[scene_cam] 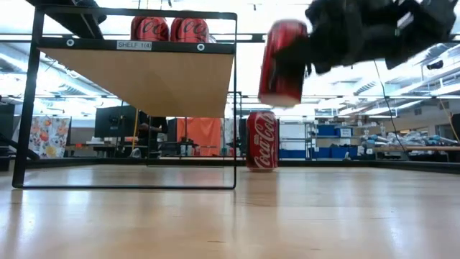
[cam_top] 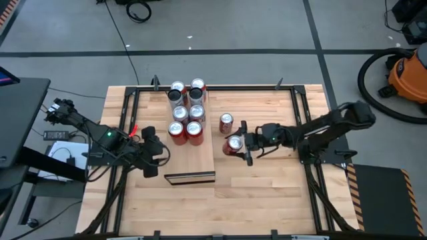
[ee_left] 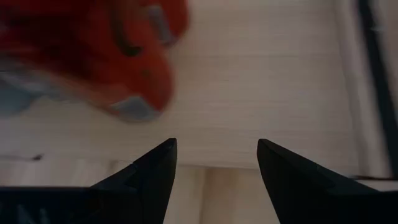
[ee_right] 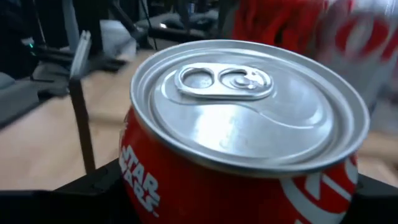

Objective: Place canned beverage on shelf
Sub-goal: Put the red-white soda can on the shelf

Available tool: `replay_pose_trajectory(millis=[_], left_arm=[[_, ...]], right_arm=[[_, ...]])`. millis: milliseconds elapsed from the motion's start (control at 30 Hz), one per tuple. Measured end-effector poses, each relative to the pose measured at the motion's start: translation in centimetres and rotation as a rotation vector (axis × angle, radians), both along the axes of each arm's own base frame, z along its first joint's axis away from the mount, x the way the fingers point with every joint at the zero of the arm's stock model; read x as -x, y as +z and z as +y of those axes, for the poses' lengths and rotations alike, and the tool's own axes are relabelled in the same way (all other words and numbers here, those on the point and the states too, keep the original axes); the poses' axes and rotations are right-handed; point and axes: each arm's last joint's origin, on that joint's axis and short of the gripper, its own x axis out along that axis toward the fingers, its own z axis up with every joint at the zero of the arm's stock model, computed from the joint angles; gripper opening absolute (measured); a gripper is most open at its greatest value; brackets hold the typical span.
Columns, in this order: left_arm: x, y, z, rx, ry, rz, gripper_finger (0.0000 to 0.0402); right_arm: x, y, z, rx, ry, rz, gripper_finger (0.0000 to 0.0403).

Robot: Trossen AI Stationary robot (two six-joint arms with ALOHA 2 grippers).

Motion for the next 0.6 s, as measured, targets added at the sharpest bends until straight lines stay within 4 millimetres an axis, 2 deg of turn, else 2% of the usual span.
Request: replay_pose_trajectory(millis=[167,333,500,600], left_arm=[[-0.4,0.1,-0.4,0.032,-0.061,-0.023,0.0233],[-0.9,0.5,-0.6,0.032,-0.096,-0.081,0.0233],[-1.1,0.8,-0.8,0.045,-0.102,-0.120,0.0233],[-1.1,0.8,-0.8,0.045,-0.102,-0.120,0.0233]], right_arm=[[-1.1,3.4,1.3,0.003,0.017,0.045,0.0323],[-3.8,6.3,2.8,0.006,0.067,0.095,0.0323],[-6.7,7.8,3.7,-0.008,0.156,0.096,0.0323],[-8.6,7.6,4.0,-0.012,0.182,0.106,0.0323]])
